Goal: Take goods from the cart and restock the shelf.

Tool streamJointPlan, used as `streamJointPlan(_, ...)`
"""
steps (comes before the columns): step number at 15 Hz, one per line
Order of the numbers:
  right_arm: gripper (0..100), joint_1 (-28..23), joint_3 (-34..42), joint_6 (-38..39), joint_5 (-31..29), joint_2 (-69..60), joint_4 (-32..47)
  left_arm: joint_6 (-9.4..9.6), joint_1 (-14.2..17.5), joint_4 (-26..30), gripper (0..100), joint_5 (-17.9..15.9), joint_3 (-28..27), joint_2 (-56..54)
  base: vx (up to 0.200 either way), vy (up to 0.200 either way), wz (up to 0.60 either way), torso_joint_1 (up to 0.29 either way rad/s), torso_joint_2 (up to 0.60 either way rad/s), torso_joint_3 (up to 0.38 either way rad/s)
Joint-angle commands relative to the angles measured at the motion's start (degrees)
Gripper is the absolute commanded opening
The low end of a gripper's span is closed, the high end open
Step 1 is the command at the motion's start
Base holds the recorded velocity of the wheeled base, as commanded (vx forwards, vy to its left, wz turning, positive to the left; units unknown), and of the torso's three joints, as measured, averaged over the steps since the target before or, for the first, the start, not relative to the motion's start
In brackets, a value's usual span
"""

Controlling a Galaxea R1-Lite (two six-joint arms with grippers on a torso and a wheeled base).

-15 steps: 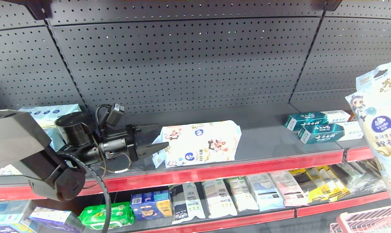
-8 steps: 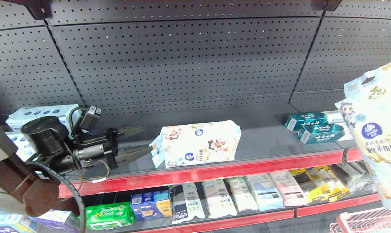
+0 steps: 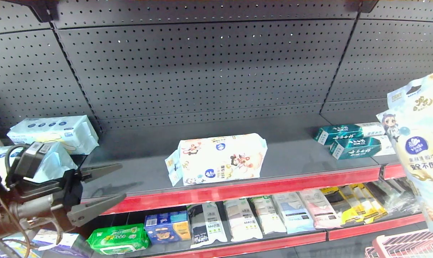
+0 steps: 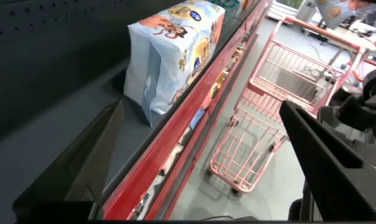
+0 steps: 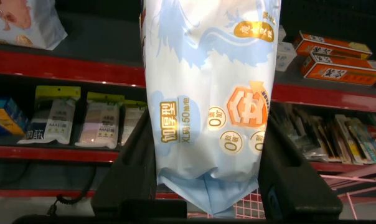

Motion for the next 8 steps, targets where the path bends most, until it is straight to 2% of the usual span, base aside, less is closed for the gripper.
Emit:
streamJointPlan(1,0,-0.01,-0.8,-0.37,0.11,-1.36,-0.01,0.03,3.29,-0.03,100,-0.15,2.87,-5.37,0.0,0.0,0.0,0.0,0.0,0.0)
streamJointPlan(2,0,-0.01,-1.15,-1.86,0.11,-2.68,0.17,-0.5,4.17,-0.03,100,-0.33,4.01,-8.19,0.0,0.0,0.0,0.0,0.0,0.0)
streamJointPlan(4,0,0.16,-1.15,-2.74,0.2,-4.79,0.25,-0.41,4.25,-0.03,100,0.2,4.72,-10.38,0.0,0.0,0.0,0.0,0.0,0.0)
streamJointPlan(6,0,0.07,-0.97,-2.74,0.28,-7.52,0.25,-0.59,6.98,-0.03,100,0.47,5.51,-15.13,0.0,0.0,0.0,0.0,0.0,0.0)
streamJointPlan(8,0,-0.01,-2.2,-2.3,0.2,-8.13,0.34,-1.2,7.24,4.19,100,0.64,5.51,-21.28,0.0,0.0,0.0,0.0,0.0,0.0)
